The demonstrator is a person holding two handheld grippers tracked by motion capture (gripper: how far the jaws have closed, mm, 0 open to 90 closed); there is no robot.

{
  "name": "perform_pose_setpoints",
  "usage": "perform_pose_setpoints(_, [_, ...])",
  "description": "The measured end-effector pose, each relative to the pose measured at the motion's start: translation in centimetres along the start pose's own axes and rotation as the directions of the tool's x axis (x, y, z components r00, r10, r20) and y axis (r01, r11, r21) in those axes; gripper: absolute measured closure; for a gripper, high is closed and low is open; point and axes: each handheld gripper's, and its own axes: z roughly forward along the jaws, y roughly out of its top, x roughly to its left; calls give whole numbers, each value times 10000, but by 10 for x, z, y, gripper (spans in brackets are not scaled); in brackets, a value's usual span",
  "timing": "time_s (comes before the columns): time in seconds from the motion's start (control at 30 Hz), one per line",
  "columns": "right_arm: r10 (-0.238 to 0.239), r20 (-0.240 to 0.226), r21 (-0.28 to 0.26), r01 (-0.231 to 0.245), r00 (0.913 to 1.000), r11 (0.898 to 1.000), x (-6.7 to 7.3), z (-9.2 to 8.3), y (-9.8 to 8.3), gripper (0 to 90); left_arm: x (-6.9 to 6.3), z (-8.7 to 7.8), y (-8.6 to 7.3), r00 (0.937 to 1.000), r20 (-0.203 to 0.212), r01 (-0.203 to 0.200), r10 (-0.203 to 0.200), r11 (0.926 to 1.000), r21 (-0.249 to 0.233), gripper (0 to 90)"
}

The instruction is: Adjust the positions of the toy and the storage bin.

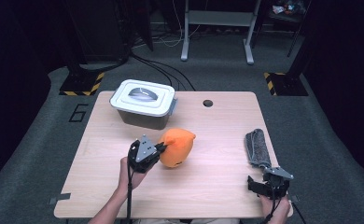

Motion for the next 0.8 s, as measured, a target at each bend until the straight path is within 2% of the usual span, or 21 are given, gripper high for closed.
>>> perform_pose_setpoints(0.07, [-2,-1,0,2,10000,10000,0,0,0,32,1,-3,-2,9999,-38,112,-112,9999,-43,854])
perform_pose_setpoints(0.1, [-2,-1,0,2,10000,10000,0,0,0,32,3,-7,-4,9999,-143,46,-46,10000,29,854])
perform_pose_setpoints(0.17, [-1,-2,-1,1,10000,10000,0,0,0,32,6,-13,-8,9995,-221,239,-239,9997,-35,854])
perform_pose_setpoints(0.47, [-4,1,-3,4,10000,10000,0,0,0,32,22,-39,-26,9935,-1028,497,-486,9987,82,852])
perform_pose_setpoints(0.63, [0,0,0,0,10000,10000,0,0,0,32,32,-53,-34,9853,-1515,798,-794,9968,-30,852])
perform_pose_setpoints(0.8, [-1,0,-1,1,10000,10000,0,0,0,32,42,-66,-42,9726,-2016,1153,-1154,9933,-123,851])
